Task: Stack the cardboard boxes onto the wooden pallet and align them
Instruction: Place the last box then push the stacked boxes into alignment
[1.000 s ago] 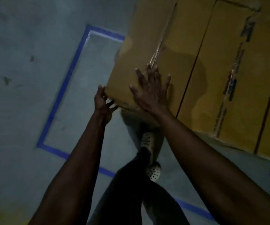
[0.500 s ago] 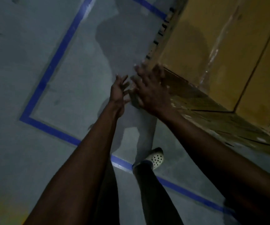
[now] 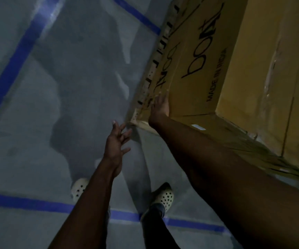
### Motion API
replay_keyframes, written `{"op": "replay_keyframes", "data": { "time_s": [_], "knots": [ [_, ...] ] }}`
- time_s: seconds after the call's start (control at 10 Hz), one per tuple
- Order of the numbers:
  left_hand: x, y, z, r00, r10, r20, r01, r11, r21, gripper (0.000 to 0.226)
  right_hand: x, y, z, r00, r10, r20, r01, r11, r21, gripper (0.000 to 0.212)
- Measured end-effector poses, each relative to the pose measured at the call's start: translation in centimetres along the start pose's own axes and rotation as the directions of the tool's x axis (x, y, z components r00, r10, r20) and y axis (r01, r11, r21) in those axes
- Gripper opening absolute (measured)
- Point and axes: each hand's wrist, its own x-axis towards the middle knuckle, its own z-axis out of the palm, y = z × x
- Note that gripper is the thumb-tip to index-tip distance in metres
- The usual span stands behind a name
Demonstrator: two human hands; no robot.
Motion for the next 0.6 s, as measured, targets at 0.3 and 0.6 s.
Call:
{"op": "replay_keyframes", "data": {
  "time_s": [0.3,0.6],
  "knots": [
    [0.4,4.7,5.5,0.996,-0.053,0.074,0.046,0.994,0.099,0.061,4.0,8.0,-5.9,1.000,0.018,0.009,-0.020,0.953,0.303,0.081],
    [12.2,14.7,16.3,0.956,-0.035,0.291,-0.048,0.961,0.272,0.085,18.9,22.1,-10.2,0.937,0.338,-0.085,-0.224,0.769,0.598,0.074]
  ]
}}
